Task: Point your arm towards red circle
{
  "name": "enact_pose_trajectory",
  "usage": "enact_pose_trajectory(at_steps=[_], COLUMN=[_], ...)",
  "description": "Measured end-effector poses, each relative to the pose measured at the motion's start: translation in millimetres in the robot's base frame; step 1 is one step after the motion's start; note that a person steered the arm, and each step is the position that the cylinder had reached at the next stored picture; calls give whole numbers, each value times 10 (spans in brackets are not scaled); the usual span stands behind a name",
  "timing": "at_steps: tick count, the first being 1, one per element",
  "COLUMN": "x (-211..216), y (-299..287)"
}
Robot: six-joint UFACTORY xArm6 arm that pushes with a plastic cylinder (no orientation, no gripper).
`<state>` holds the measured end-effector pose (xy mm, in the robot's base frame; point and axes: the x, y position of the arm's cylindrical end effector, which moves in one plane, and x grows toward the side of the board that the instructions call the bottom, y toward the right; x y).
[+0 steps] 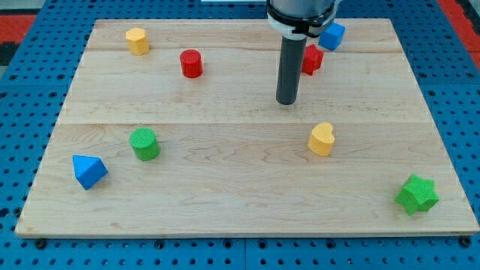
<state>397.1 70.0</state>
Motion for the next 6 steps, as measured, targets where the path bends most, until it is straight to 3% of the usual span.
enact_pose_trajectory(at_steps=[1,6], x=[0,-1119], y=[16,-1166])
